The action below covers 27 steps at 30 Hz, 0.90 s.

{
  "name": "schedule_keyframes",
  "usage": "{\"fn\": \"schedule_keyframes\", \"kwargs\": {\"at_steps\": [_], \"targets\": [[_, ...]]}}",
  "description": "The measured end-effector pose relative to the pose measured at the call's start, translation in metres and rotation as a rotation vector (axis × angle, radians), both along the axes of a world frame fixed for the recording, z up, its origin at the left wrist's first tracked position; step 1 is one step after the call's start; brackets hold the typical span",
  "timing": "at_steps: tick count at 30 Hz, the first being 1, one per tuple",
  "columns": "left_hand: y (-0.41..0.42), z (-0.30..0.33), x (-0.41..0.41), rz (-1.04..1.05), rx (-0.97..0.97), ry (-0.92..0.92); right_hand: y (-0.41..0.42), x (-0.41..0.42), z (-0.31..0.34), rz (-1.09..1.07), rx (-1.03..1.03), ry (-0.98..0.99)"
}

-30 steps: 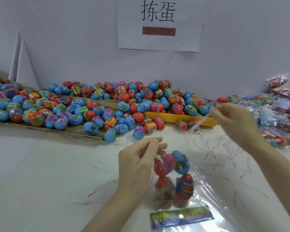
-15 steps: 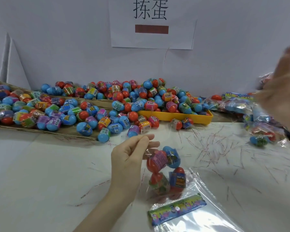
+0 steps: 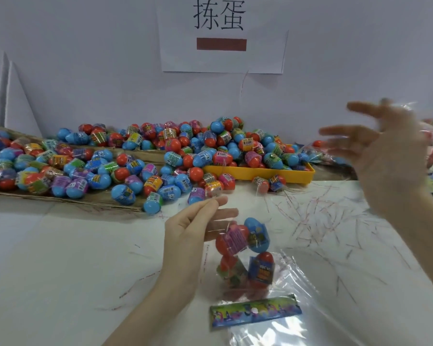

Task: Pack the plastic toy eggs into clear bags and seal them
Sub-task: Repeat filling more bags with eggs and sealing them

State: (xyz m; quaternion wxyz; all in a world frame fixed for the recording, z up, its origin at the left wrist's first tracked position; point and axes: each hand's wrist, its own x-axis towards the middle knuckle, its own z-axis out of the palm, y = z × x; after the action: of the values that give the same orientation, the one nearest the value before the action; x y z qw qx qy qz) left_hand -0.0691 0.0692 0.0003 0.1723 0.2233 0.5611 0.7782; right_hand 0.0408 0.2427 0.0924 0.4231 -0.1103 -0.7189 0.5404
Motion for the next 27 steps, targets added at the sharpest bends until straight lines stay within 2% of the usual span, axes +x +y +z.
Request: {"fn": "schedule_keyframes", "kwargs": {"at_steps": [3, 5, 8, 12, 20, 24, 27], "targets": [[0.001, 0.001, -0.001, -0.026, -0.006, -0.041, -0.019, -0.01, -0.036, 0.188, -0.034, -0.398], [0.001, 0.002, -0.001, -0.049, -0.01, -0.063, -0.025, -0.011, -0.053, 0.268, -0.086, -0.525], [0.0, 0.004, -0.002, -0.073, -0.009, -0.081, -0.033, -0.011, -0.066, 0.402, -0.158, -0.522], [0.001, 0.003, -0.002, -0.107, -0.015, -0.062, -0.032, -0.011, -0.073, 0.4, -0.353, -0.45], [-0.002, 0.005, -0.009, -0.152, -0.152, -0.084, -0.035, -0.006, -0.073, 0.351, -0.408, -0.363], [-0.009, 0.003, -0.006, -0.127, -0.27, 0.089, -0.037, -0.004, -0.074, 0.301, -0.45, -0.324], [-0.009, 0.001, -0.008, -0.106, -0.268, 0.1, -0.037, -0.003, -0.074, 0.295, -0.456, -0.323]]}}
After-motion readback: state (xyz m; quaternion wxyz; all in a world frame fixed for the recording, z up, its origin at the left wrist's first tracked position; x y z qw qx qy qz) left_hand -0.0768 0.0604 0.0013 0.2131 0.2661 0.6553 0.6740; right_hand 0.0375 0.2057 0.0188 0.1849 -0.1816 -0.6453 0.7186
